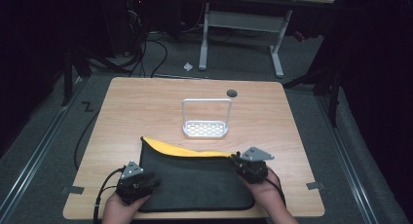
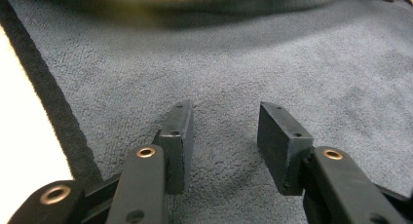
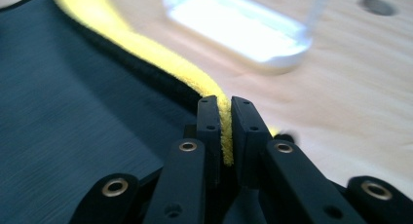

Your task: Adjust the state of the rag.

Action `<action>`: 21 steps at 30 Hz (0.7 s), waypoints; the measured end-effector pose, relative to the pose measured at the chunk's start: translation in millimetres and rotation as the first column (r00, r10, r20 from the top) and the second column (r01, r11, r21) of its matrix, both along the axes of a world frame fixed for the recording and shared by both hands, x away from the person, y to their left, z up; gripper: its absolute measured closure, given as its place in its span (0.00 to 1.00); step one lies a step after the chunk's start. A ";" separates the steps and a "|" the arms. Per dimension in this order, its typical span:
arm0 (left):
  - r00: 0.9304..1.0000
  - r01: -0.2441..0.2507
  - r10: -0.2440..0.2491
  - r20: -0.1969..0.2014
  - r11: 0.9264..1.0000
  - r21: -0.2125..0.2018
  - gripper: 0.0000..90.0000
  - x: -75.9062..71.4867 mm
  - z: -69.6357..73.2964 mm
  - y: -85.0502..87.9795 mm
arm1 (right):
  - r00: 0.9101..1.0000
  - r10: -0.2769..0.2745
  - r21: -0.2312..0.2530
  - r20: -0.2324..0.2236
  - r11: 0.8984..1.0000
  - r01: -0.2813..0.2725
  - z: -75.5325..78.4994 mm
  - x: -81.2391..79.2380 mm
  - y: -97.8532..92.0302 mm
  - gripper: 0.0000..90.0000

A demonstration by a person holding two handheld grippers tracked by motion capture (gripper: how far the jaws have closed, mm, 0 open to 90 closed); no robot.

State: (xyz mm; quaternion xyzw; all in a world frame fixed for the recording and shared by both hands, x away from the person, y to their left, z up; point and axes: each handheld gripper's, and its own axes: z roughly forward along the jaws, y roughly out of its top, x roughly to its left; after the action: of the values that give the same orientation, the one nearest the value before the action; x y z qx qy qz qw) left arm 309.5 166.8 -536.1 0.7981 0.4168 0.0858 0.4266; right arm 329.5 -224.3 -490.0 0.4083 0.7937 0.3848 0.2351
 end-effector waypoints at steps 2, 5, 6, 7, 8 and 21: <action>1.000 0.001 -0.001 -0.003 1.000 -0.002 0.64 0.2 0.1 0.2 | 0.997 -0.066 0.016 -0.030 0.998 0.067 -3.1 30.1 -9.8 0.93; 1.000 0.004 -0.004 -0.007 1.000 -0.008 0.64 0.8 0.0 1.1 | 0.991 -0.123 0.011 -0.053 0.992 0.124 -8.2 55.7 -18.7 0.93; 1.000 0.004 -0.004 -0.010 1.000 -0.015 0.64 0.9 -0.3 1.5 | 0.989 -0.135 0.001 -0.063 0.991 0.136 -9.3 63.1 -20.4 0.92; 1.000 0.003 -0.004 -0.012 1.000 -0.014 0.64 0.7 -0.1 1.7 | 0.987 -0.145 -0.010 -0.068 0.989 0.145 -10.3 70.1 -22.2 0.91; 1.000 0.004 -0.004 -0.014 1.000 -0.014 0.63 0.5 0.1 1.8 | 0.984 -0.158 -0.013 -0.077 0.987 0.157 -10.8 76.5 -24.2 0.88; 0.998 -0.037 0.037 0.044 0.999 0.000 0.62 21.7 9.3 1.9 | 0.995 -0.096 -0.020 -0.022 0.995 0.096 7.7 29.9 -32.6 0.76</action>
State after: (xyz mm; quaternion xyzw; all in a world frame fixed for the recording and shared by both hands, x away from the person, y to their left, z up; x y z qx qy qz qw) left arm 331.2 168.7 -526.8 0.7883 0.4222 0.1112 0.4335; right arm 359.3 -256.9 -482.3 0.4481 0.7794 0.3610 0.2479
